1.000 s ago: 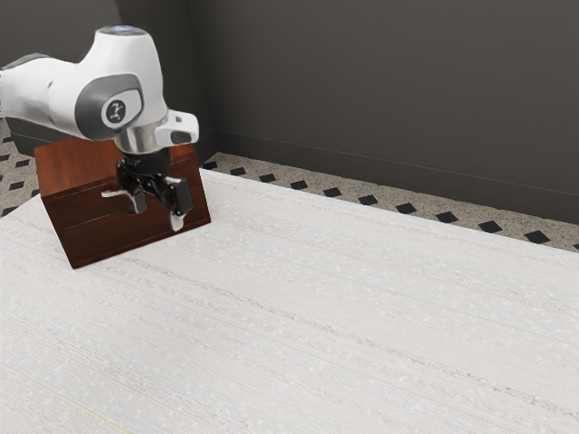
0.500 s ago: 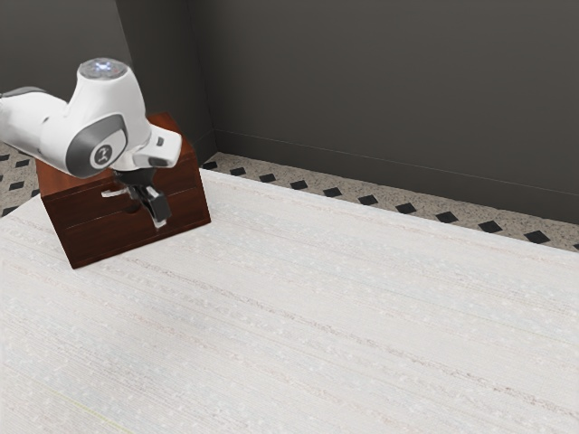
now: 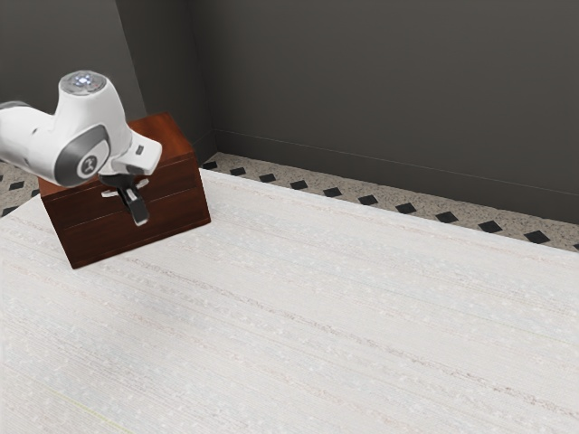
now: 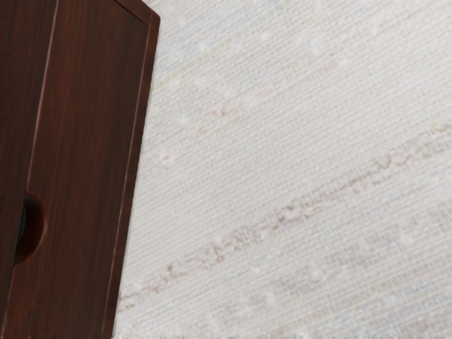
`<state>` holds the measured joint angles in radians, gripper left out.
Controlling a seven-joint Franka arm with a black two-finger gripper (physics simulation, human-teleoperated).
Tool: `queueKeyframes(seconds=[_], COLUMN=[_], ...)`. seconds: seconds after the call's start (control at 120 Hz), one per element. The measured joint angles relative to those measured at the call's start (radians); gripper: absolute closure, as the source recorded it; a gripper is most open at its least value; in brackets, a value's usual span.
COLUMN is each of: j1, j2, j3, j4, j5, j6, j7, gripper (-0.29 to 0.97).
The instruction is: Pull the drawer handle with one arm to open the drawer
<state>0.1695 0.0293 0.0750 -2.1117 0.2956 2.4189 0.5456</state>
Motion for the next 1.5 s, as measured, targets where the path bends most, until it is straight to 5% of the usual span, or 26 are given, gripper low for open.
queueKeyframes(seconds=[1.5], j1=[0.068], j2=[0.178], j3=[0.008], j4=[0.149], j5=[0.003], j6=[0.109], j7=[0.232], gripper=[0.0])
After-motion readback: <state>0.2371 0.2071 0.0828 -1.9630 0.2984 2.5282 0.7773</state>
